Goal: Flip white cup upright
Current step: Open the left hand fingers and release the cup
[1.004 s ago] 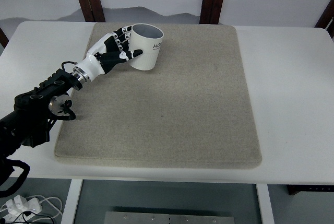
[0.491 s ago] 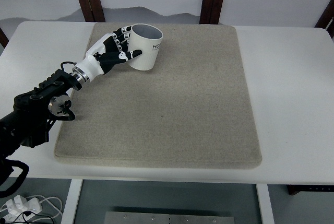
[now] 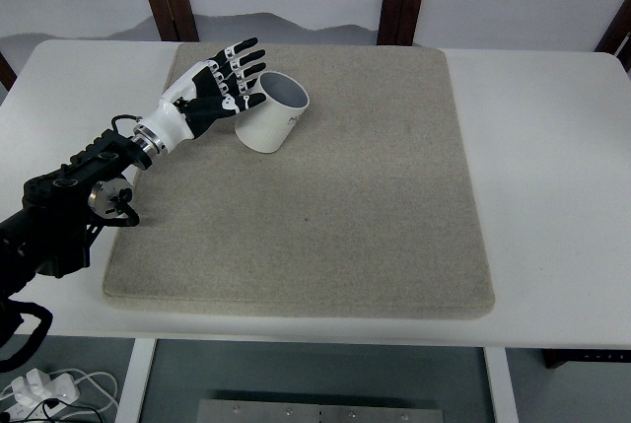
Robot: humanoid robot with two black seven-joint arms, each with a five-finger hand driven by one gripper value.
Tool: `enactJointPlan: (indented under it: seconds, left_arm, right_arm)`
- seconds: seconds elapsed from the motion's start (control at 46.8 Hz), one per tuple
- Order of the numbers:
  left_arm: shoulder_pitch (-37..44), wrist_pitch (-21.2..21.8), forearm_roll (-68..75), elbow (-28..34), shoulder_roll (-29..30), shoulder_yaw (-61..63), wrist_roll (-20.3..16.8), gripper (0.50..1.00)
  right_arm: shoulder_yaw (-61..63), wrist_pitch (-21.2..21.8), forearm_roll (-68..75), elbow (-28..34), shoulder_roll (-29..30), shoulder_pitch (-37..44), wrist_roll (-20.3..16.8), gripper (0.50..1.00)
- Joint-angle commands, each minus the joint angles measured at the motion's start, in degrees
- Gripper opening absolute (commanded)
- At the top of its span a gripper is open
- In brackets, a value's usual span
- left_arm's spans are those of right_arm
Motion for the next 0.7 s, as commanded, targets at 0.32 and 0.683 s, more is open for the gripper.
enactJointPlan:
  seconds: [0.32,0.683]
  left_arm:
    - [-0.09,-0.71,-0.58,-0.26,0.05,-0.35,0.00,0.996]
    - [-4.22,-2.58,-1.81,-0.96,2.69,-2.02,0.00,0.996]
  right_arm:
    - [-0.01,0.00,0.01,0.00,0.00,0.00,0.08,0.952]
    - [-0.01,0.00,0.01,0.00,0.00,0.00,0.00,0.952]
